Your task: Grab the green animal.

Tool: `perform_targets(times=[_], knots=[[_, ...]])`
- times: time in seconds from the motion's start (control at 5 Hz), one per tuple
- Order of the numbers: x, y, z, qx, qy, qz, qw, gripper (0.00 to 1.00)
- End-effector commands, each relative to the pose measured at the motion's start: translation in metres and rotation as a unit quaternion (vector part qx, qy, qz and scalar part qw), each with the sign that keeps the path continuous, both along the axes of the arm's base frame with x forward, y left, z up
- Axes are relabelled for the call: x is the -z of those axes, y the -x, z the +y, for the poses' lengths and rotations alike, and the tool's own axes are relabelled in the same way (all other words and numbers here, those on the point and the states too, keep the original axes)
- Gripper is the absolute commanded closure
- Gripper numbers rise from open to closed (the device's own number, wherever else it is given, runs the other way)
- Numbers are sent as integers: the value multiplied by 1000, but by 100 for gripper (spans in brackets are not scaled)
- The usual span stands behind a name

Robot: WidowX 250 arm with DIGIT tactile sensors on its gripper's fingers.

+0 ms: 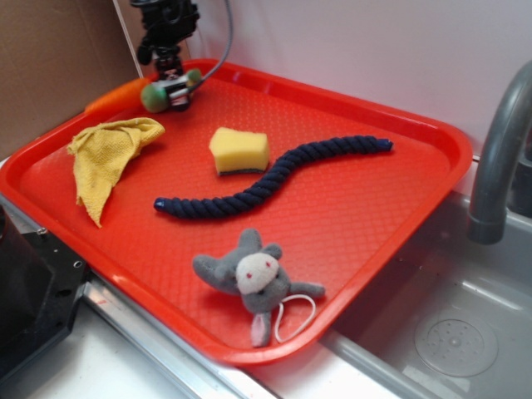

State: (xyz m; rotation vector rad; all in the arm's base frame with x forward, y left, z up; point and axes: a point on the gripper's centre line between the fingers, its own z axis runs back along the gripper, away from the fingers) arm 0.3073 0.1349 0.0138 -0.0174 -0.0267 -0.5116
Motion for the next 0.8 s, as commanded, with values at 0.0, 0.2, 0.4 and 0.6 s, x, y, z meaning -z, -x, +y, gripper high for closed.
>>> perform_targets(times=[0.0,0.2,0.4,0.6], knots=[[-32,14,-7,-30,11,-36,999,100],[-70,30,-19,-55,4,-71,996,100],[-119,49,-38,-84,7,-103,991,100],[-170,53,-66,-128,7,-97,987,100]])
